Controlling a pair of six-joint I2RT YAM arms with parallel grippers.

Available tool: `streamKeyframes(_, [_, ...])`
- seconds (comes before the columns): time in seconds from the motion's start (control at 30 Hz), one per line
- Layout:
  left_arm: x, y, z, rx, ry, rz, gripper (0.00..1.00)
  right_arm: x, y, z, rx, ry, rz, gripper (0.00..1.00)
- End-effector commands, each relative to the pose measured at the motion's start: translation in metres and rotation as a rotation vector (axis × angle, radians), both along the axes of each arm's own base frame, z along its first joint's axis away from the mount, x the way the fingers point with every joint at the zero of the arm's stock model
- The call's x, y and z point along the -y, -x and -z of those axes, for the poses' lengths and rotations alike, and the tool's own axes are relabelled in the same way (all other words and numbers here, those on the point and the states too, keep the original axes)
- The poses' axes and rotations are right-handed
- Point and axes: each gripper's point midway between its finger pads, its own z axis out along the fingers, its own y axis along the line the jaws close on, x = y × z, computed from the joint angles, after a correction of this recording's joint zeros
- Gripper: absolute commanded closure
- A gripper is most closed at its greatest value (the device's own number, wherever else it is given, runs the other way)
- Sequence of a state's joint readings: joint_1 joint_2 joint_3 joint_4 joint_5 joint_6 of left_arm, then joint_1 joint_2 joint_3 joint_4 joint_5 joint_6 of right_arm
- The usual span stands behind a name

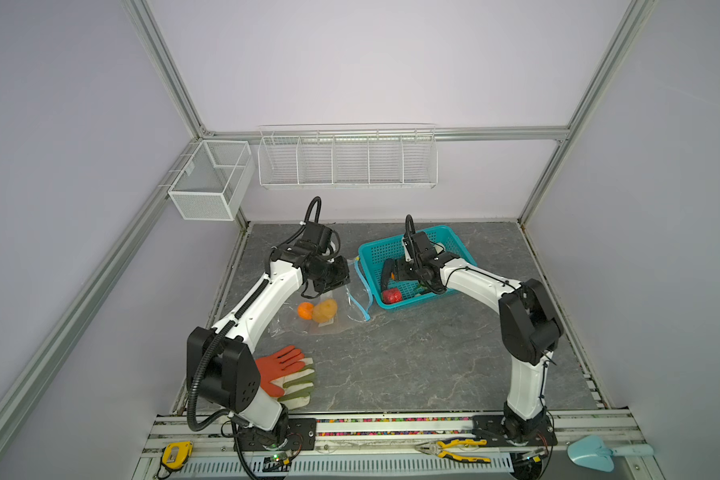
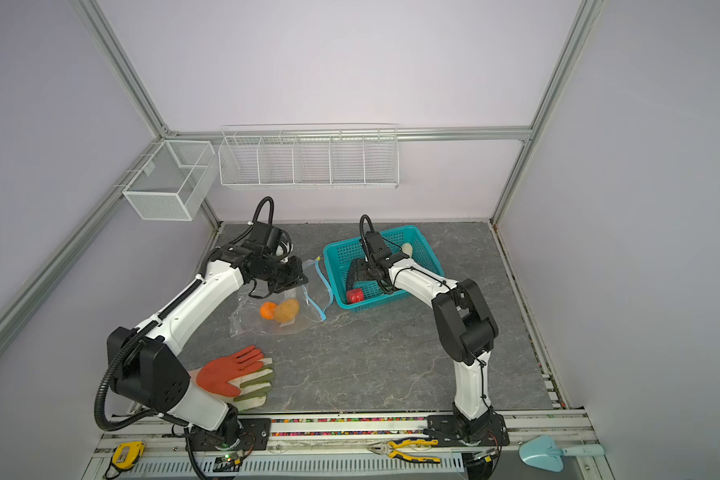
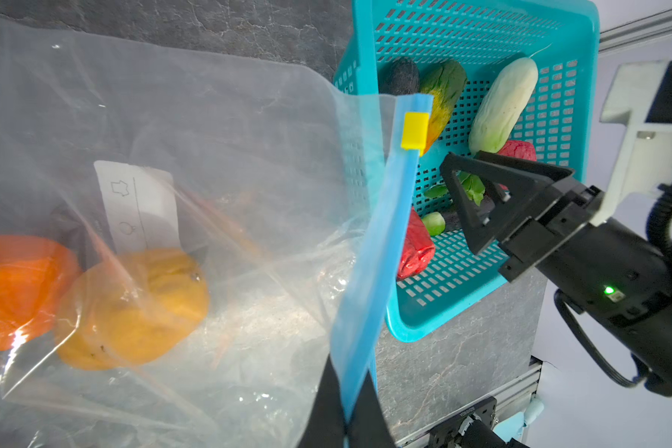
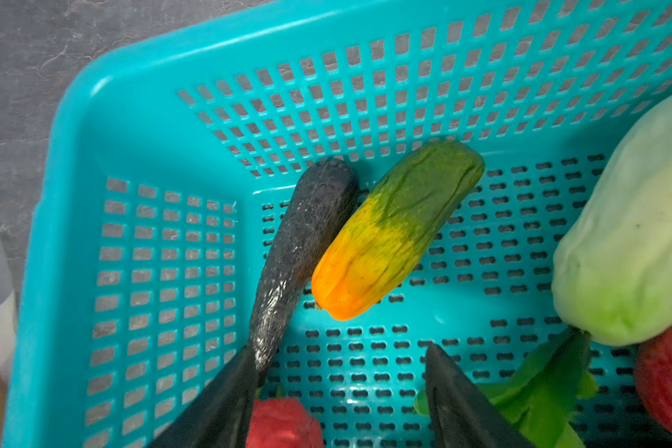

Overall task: Place the food in the zip-top bag and seal the zipper
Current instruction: 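Move the right gripper over the basket and lower onto the green cucumber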

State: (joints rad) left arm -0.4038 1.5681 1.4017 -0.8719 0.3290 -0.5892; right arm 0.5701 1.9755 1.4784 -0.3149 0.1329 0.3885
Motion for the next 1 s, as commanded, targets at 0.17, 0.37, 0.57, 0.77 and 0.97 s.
streamKeyframes(0.17, [0.002,0.002,0.004,-0.002,0.013,0.024,1.0,0.008,-0.031,0.007,0.052,0.014,0.085,0.27])
streamKeyframes(0.37, [0.003,0.001,0.006,-0.007,0.014,0.025,1.0,0.011,-0.044,0.02,0.042,0.045,0.13,0.26])
streamKeyframes(0.57, [0.002,0.002,0.006,-0.012,0.01,0.026,1.0,0.01,-0.056,0.034,0.032,0.052,0.148,0.26])
streamKeyframes(0.77, [0.002,0.002,0.01,-0.018,0.004,0.025,1.0,0.021,-0.057,0.045,0.014,0.084,0.173,0.3])
streamKeyframes(0.97, [0.002,0.001,0.007,-0.009,0.003,0.024,1.0,0.026,-0.056,0.053,-0.008,0.088,0.18,0.32])
